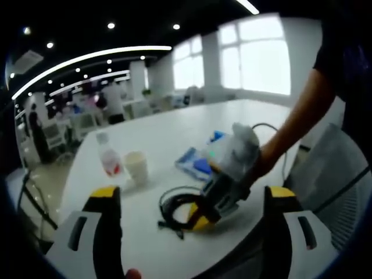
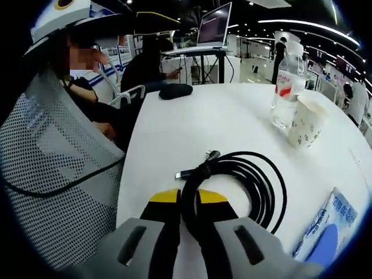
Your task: Arrange the tabletop items into an orderly group along one side of the table until the central work area is clear of visible clutter.
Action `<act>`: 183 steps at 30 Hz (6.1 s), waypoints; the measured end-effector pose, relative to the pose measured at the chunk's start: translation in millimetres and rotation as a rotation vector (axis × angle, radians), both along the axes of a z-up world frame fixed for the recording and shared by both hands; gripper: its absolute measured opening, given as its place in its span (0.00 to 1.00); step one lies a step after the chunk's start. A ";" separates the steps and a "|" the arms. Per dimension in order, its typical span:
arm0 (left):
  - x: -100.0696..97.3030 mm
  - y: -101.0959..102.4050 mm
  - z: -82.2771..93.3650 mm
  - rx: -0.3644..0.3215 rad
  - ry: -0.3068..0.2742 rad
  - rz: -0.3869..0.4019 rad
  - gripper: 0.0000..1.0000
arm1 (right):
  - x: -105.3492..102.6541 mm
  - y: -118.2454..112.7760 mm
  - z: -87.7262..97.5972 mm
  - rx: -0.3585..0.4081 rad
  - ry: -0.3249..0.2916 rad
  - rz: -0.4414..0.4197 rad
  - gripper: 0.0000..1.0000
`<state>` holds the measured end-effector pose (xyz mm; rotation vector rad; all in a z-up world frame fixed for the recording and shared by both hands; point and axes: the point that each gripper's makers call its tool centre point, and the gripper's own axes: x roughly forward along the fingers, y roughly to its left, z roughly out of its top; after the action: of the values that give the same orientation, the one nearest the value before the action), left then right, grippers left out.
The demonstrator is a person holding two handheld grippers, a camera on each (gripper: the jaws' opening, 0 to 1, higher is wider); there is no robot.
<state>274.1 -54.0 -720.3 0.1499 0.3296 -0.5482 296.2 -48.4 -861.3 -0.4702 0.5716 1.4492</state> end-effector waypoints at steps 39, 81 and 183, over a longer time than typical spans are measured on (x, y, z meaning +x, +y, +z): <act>0.9 0.7 1.9 -0.030 -0.006 -0.003 1.00 | 45.0 -79.6 71.9 0.159 -0.098 -0.448 0.52; 59.2 -65.1 -6.3 0.122 0.028 -0.303 0.96 | 36.2 -173.2 86.2 0.161 0.035 -0.889 0.65; 228.1 -129.7 -137.2 0.348 0.569 -0.272 0.00 | 50.0 -207.2 0.1 0.393 0.717 -1.619 0.00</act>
<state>502.3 -183.7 -857.5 0.3797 0.9699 -0.7976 346.3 -255.6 -861.2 0.7812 0.8647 0.0529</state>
